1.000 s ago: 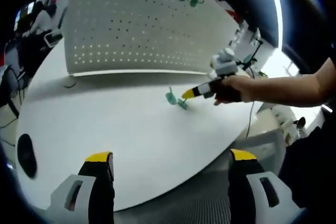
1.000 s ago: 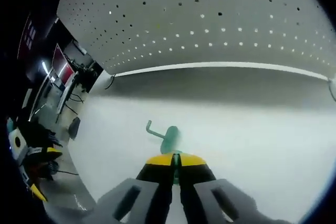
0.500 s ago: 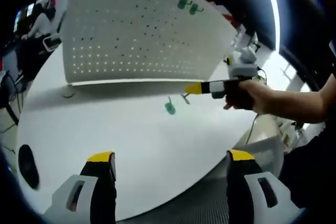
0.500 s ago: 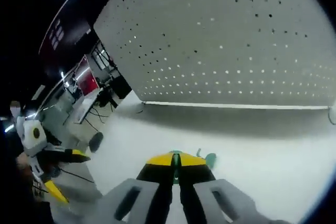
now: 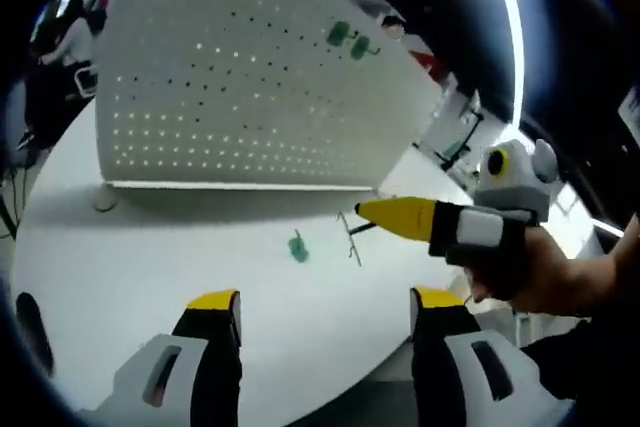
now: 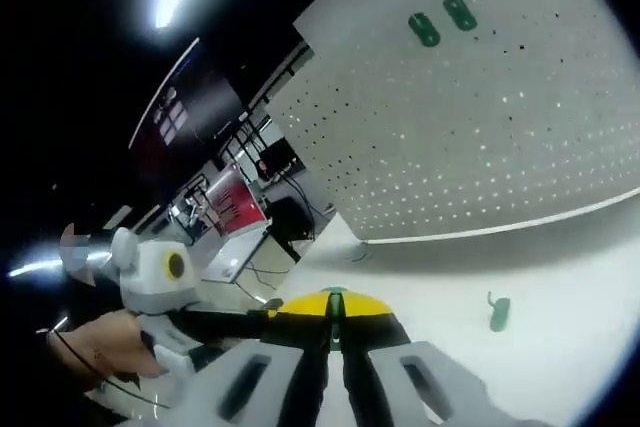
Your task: Insert the hook assembly into the mounting plate slot until the hook locks in place.
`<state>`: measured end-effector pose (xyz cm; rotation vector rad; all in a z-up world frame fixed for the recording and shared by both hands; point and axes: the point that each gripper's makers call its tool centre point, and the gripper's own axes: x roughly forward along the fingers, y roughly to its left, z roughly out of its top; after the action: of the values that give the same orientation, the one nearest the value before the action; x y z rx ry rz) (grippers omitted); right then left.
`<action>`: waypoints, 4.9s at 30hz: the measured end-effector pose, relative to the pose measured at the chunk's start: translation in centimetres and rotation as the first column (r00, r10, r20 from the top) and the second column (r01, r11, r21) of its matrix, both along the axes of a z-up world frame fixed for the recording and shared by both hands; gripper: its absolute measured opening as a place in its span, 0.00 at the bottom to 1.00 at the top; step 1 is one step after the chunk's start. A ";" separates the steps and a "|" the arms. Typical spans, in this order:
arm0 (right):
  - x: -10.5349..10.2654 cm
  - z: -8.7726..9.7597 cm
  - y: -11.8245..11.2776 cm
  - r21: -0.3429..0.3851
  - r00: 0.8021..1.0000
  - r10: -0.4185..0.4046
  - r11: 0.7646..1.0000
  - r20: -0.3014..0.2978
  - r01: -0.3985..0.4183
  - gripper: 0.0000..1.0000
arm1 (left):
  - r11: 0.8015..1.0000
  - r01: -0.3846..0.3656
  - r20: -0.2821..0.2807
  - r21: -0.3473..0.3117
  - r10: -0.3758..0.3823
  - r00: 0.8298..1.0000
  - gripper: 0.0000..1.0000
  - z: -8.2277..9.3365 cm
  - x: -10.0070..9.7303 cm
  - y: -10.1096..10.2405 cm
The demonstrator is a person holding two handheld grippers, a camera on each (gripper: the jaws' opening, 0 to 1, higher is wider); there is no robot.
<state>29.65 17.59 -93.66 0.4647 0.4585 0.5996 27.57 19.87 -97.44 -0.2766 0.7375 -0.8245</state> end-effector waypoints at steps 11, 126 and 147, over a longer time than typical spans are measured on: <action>0.4 2.2 1.3 0.001 0.996 0.014 1.000 0.086 -0.014 0.00 | 0.994 0.012 -0.019 -0.105 -0.014 1.000 0.37 2.1 0.7 -1.9; 3.2 10.6 -0.9 -0.118 0.924 -0.035 0.989 0.381 0.086 0.00 | 0.999 -0.030 0.476 0.041 0.006 0.879 1.00 9.6 2.6 1.3; 12.3 13.2 -11.6 -0.138 0.819 -0.294 0.903 0.493 0.407 0.00 | 0.999 -0.020 0.428 0.047 -0.002 0.904 1.00 8.0 2.4 1.1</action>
<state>41.96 5.95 -80.49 0.1553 -0.0230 0.2686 29.92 20.95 -89.47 -0.0465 0.3408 -0.8205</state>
